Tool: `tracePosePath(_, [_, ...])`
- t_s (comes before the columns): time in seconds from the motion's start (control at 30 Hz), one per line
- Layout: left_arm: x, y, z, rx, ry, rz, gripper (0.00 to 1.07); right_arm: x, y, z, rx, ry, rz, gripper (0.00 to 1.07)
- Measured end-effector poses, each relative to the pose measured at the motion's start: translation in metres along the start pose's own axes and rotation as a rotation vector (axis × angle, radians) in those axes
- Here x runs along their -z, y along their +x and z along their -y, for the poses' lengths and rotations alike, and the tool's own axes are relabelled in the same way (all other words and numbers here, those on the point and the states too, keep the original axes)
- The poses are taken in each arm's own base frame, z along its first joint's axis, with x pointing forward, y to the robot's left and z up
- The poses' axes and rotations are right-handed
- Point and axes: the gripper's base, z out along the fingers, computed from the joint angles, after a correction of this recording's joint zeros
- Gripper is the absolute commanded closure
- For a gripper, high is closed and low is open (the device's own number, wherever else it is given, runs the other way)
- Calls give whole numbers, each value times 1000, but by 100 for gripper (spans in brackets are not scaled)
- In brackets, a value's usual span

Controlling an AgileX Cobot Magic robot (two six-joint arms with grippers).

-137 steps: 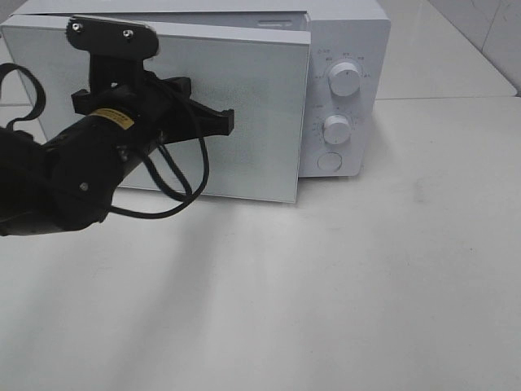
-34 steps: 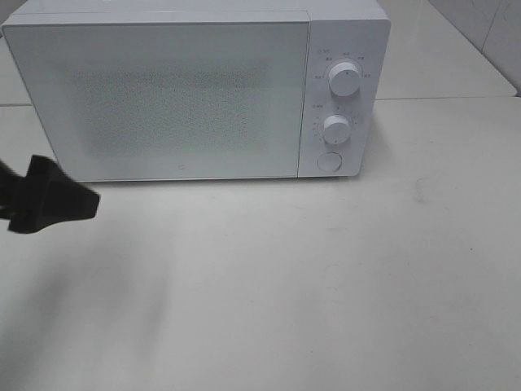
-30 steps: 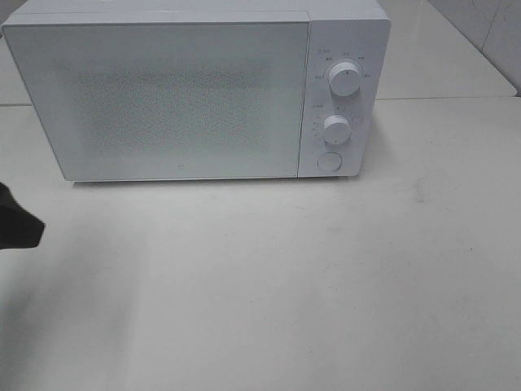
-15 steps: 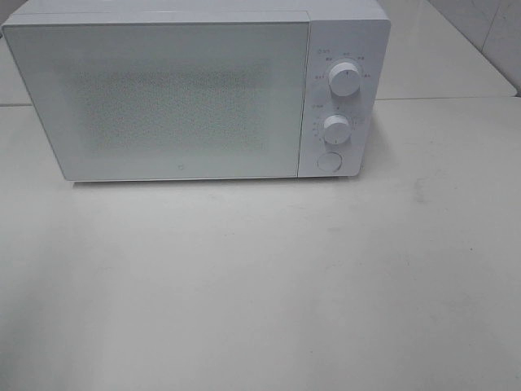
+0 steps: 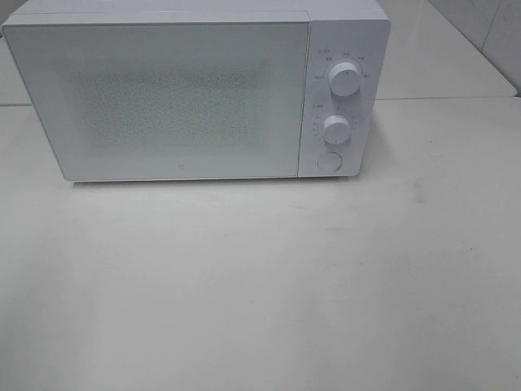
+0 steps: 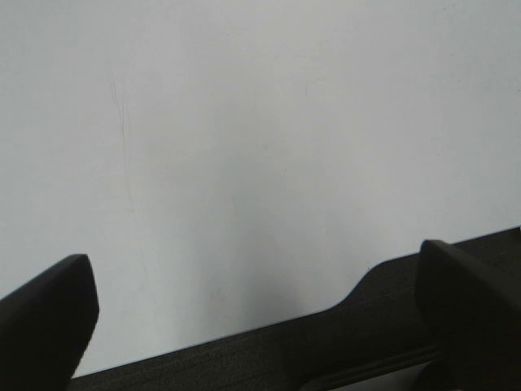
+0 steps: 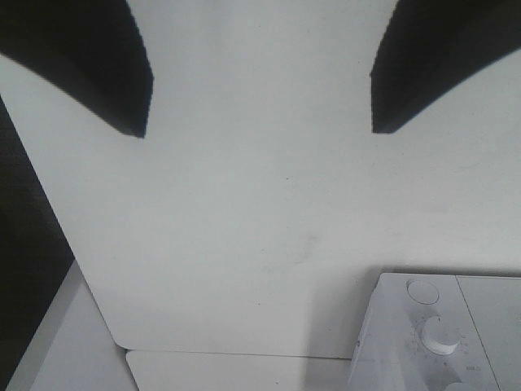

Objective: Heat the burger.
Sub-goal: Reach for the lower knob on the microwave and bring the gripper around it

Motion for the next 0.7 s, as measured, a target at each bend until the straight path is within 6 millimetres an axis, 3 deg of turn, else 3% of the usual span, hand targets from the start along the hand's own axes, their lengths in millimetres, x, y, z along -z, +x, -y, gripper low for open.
tracePosePath(0.4, [15, 9, 3, 12, 24, 111, 8, 0, 0, 0, 0, 0, 0, 34])
tracePosePath(0.7, [42, 35, 5, 89, -91, 350, 8, 0, 0, 0, 0, 0, 0, 34])
